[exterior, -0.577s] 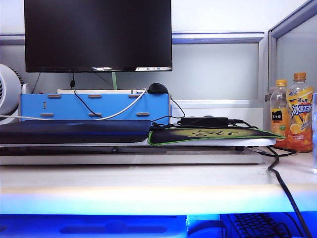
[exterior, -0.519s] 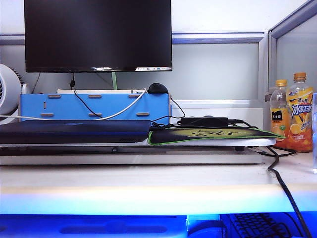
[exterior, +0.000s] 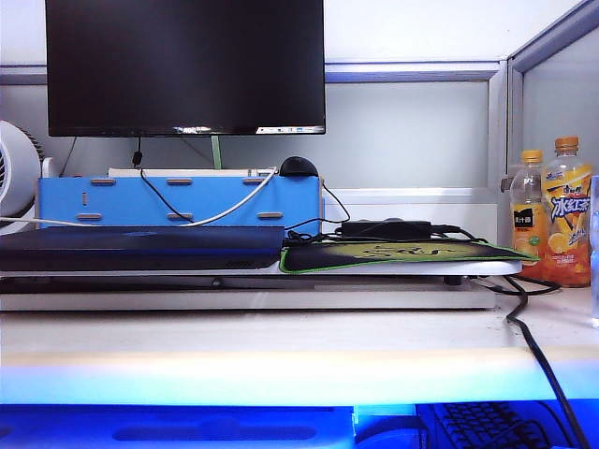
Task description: Pick up the mineral water bottle and place it on the laptop.
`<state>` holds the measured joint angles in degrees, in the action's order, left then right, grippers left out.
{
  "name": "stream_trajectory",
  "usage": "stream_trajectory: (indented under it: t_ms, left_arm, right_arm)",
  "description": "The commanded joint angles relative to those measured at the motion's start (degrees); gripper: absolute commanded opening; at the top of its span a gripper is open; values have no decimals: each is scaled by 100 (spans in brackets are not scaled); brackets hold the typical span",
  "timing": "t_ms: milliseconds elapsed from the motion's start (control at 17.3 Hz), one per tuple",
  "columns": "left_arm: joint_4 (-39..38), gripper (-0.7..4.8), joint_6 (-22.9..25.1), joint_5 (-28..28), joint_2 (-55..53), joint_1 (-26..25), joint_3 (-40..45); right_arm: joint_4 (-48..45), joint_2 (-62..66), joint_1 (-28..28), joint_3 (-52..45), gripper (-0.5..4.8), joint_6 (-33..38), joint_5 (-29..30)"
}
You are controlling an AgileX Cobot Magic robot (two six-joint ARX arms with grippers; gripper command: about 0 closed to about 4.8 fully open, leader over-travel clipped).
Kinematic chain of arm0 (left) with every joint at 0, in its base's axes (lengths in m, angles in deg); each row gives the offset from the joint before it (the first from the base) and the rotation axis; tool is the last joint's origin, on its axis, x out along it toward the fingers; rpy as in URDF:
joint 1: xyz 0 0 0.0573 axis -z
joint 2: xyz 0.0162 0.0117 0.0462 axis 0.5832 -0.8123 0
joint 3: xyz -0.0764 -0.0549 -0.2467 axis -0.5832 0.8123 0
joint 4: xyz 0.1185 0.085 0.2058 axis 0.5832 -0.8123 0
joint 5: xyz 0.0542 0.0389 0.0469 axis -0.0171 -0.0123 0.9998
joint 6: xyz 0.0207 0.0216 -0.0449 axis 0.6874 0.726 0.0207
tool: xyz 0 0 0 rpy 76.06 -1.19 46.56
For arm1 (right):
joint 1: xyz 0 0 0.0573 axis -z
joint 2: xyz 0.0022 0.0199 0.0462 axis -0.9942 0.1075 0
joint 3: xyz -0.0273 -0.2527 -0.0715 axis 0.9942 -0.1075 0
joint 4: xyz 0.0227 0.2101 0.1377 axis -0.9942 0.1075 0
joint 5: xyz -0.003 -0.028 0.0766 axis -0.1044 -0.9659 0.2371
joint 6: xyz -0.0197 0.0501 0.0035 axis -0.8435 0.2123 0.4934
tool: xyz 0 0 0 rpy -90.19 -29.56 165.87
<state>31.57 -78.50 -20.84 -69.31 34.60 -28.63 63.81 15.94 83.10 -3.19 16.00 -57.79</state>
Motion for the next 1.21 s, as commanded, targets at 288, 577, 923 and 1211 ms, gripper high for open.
stream_trajectory:
  t_ms: [288, 577, 923, 1211]
  left_arm:
    - [-35, -2, 9, -35, 13, -2, 2]
    - [-35, -2, 9, -35, 13, -2, 2]
    - [-35, -2, 9, -33, 13, -2, 2]
    - [-35, -2, 9, -33, 13, -2, 2]
  right_arm:
    - [-474, 492, 2, 603, 0, 734, 11]
    - [-251, 3029, 4, 1917, 0, 1049, 664]
    - [-273, 3528, 37, 2345, 257, 1150, 1591]
    - [-190, 3587, 11, 2339, 479, 304, 120]
